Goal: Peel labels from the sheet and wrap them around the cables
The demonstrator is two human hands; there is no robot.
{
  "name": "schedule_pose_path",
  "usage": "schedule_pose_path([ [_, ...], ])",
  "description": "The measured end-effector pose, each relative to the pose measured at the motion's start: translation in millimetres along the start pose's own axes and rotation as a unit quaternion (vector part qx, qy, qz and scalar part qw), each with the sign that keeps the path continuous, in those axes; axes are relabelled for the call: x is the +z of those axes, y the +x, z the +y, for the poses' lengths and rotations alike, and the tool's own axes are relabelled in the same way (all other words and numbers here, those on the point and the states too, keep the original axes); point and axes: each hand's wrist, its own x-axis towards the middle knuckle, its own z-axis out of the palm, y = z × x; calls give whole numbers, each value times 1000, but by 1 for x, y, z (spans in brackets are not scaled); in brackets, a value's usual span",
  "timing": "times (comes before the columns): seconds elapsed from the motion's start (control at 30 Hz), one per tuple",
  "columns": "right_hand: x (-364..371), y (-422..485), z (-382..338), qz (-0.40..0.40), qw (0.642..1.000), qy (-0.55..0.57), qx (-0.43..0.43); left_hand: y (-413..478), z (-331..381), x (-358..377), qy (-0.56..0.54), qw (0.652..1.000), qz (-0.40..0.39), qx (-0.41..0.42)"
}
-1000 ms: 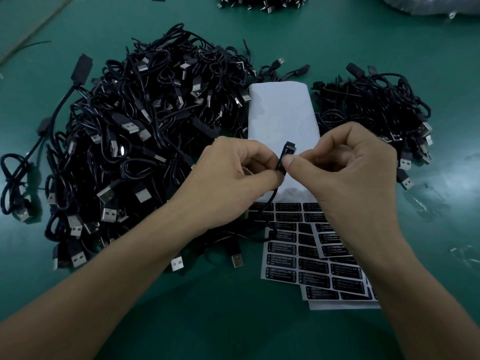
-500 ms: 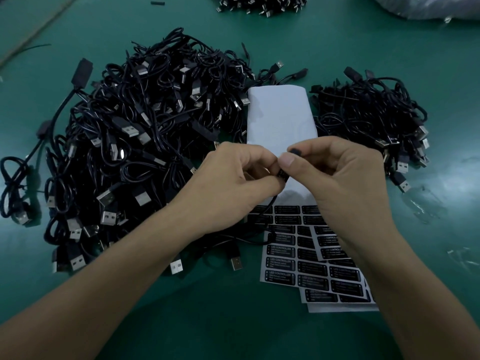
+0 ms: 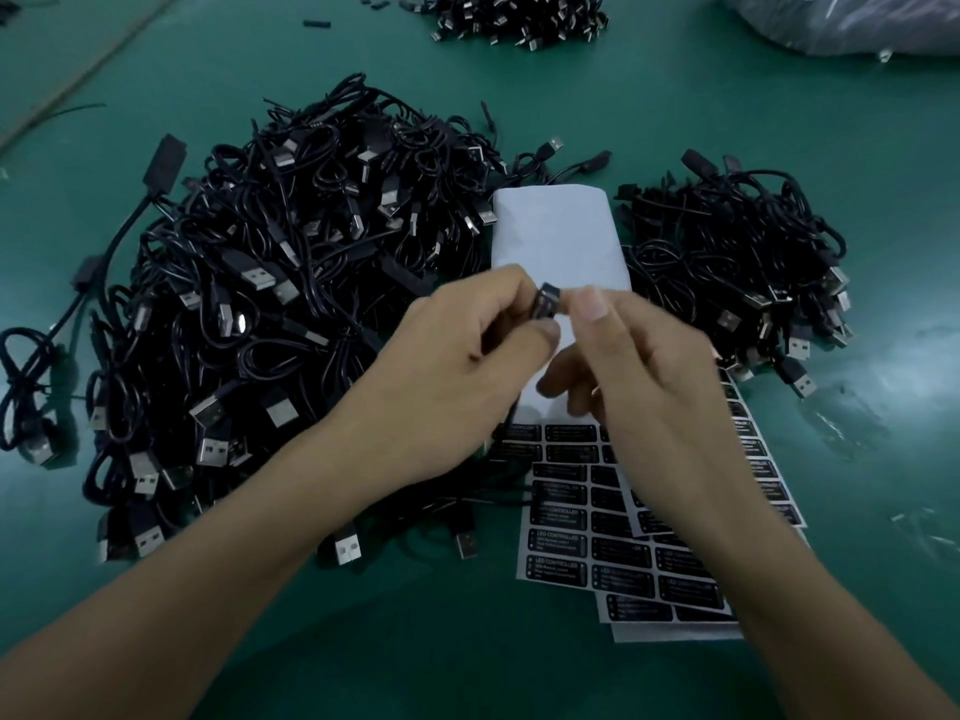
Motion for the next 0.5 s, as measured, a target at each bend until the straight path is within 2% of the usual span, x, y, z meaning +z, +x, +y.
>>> schedule_pose_path([
  [0.13, 8, -6, -2, -85, 993, -83, -26, 5, 1, -5, -66, 992, 103, 5],
  [0.23, 13, -10, -1, -110, 982, -147, -49, 7, 2, -10, -118, 977, 180, -11],
  [0.37, 19, -12, 1, -122, 986, -96, -55, 9, 1, -13, -152, 962, 225, -43],
  [0.5, 20, -12, 1, -161, 987, -12, -1, 10, 3, -16, -188, 950, 239, -71],
])
